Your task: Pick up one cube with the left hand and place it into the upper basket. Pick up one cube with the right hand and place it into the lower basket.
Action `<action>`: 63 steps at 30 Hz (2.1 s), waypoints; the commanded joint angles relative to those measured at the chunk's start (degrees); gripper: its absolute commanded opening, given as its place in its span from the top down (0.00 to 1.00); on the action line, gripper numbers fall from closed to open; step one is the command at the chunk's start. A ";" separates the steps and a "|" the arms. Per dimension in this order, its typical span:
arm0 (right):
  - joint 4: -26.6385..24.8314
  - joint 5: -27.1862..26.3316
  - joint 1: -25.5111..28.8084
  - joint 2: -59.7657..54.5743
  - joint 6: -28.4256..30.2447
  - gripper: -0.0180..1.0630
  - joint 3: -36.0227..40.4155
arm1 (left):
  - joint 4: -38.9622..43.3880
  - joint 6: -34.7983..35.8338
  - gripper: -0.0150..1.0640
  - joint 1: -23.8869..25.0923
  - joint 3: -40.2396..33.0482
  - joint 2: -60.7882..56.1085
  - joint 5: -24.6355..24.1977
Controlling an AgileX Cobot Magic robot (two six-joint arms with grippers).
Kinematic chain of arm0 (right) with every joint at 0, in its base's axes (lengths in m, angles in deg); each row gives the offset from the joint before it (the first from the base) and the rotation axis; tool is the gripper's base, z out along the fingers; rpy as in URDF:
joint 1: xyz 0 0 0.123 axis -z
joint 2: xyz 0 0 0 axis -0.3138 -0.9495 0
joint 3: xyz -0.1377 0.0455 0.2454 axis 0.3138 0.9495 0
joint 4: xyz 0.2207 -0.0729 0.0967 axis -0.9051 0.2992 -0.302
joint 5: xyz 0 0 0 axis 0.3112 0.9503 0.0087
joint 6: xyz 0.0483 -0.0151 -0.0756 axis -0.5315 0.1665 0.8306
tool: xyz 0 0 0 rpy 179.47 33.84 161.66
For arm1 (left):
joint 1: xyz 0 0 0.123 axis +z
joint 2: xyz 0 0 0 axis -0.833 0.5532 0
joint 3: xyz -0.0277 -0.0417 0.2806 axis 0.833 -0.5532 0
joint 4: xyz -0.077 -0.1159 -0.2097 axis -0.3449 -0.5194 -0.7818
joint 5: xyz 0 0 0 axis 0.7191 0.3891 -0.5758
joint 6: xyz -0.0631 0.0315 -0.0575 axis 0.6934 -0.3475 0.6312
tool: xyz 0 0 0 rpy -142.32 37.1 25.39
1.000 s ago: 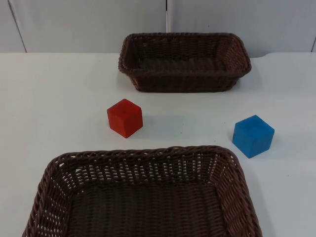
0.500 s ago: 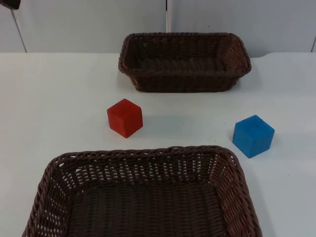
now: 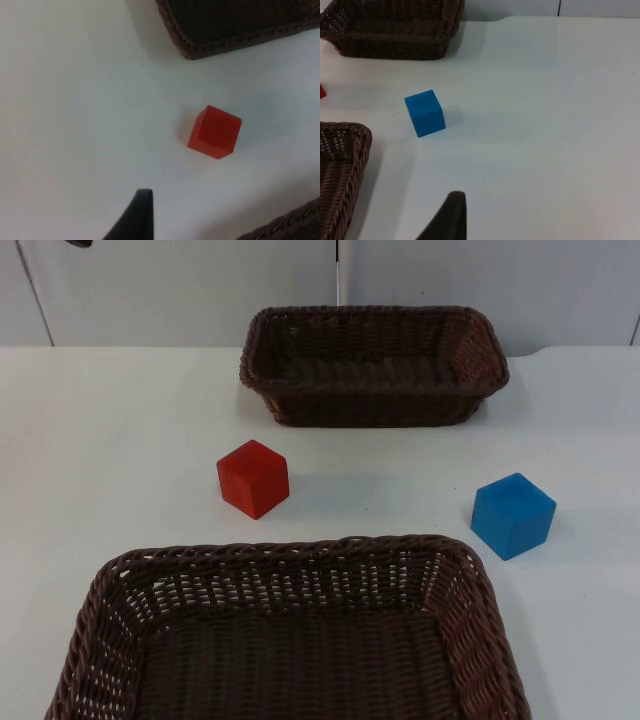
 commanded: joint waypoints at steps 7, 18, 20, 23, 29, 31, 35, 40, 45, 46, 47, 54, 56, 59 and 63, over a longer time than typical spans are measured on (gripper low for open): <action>-0.07 -0.12 0.11 0.24 -0.13 0.01 0.43 | 1.02 -0.94 0.01 -6.35 5.59 6.27 1.28; 0.04 0.10 0.11 0.24 -0.01 0.01 0.43 | 2.52 -0.58 0.01 -9.63 8.26 15.44 5.29; 0.04 0.10 0.11 0.24 -0.01 0.01 0.43 | 2.52 -0.58 0.01 -9.63 8.26 16.24 5.93; 0.15 0.10 0.11 0.24 0.00 0.01 0.43 | 2.52 -0.70 0.01 -9.63 8.26 19.51 8.17; 0.28 0.10 0.11 0.24 0.00 0.01 0.43 | 2.15 -1.50 0.01 -9.63 8.68 24.09 9.50; 0.28 0.10 0.11 0.24 0.00 0.01 0.43 | 1.64 -2.52 0.01 -9.94 8.67 26.15 10.89; 0.28 0.10 0.11 0.24 0.00 0.01 0.43 | 1.64 -3.87 0.01 -11.28 8.67 28.79 12.37; 0.28 0.10 0.11 0.24 0.00 0.01 0.43 | 1.75 -6.28 0.01 -13.59 8.80 32.00 15.00; 0.28 0.10 0.11 0.24 0.00 0.01 0.43 | 2.23 -6.27 0.01 -14.92 9.39 35.17 16.85; 0.28 0.10 0.11 0.24 0.00 0.01 0.43 | 2.23 -6.27 0.01 -14.95 9.80 35.89 17.28; 0.28 0.10 0.11 0.24 0.00 0.01 0.43 | 2.13 -6.27 0.01 -15.07 9.83 36.59 18.00; 0.28 0.10 0.11 0.24 0.00 0.01 0.43 | 0.12 -8.03 0.01 -15.23 9.92 39.84 22.84; 0.28 0.10 0.11 0.24 0.00 0.01 0.43 | -0.53 -9.27 0.01 -15.19 9.92 40.10 22.84; 0.28 0.10 0.11 0.24 0.00 0.01 0.43 | -1.02 -9.87 0.01 -15.19 9.92 41.13 22.84; 0.28 0.10 0.11 0.24 0.00 0.01 0.43 | -1.98 -9.97 0.01 -15.19 9.92 42.43 22.73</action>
